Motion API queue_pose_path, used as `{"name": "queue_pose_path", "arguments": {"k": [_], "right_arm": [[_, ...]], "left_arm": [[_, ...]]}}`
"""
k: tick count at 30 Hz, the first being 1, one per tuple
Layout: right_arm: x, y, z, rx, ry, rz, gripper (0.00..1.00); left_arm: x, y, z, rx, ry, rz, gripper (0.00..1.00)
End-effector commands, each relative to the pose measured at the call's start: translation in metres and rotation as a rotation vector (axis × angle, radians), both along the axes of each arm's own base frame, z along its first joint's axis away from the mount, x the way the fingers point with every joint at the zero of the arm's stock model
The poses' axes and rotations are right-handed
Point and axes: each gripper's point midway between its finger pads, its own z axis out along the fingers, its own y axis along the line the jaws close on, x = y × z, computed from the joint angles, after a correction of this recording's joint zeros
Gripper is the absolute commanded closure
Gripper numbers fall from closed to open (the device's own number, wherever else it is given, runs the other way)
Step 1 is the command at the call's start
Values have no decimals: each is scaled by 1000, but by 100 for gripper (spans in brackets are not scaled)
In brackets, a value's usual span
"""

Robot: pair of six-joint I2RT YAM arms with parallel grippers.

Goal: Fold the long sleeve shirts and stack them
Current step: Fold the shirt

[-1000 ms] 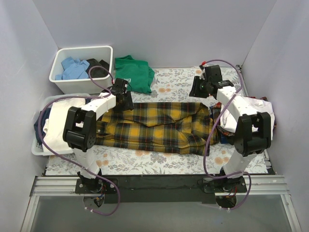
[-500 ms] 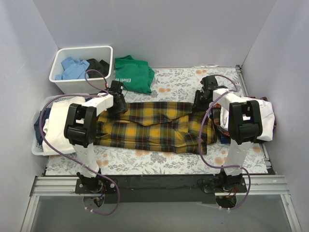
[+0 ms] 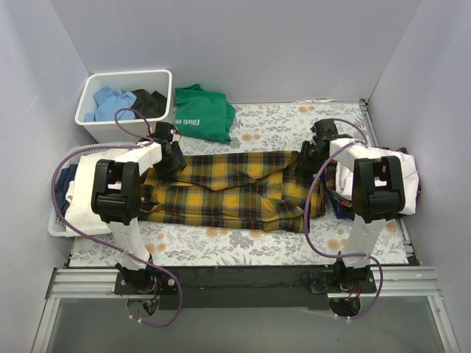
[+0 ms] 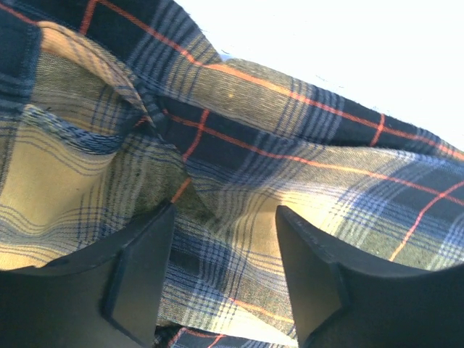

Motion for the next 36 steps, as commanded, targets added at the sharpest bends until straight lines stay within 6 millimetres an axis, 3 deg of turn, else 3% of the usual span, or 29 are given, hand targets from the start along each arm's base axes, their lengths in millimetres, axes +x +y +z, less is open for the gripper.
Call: {"name": "queue_pose_path", "arguments": {"k": [1,3,7,13,22,24,25,28,36], "right_arm": [[19,16,52,94,-131,26,57],[27,24,63,136,-153,37,55],[37,32,57,172,-127,33,52],[43,40,33,186,-70,38,51],[45,62,22,184,-46,57,52],[45,62,20,171,-43,48,59],[45,63,22,170,-48,47,75],[42,63,29,156,-60,41,97],[19,52,61,113,-87,40,99]], "left_arm": [[-12,4,20,-10,-3,-26,40],[-6,1,31,-28,-35,-38,37],[-1,-5,42,-55,-65,-49,35],[-6,-4,34,-46,-39,-53,34],[-9,0,32,-26,-29,-59,33],[-8,-1,33,-28,-32,-58,33],[-8,-1,33,-28,-31,-60,33],[-7,-1,36,-26,-40,-64,34],[-3,0,46,-19,-68,-69,34]]}}
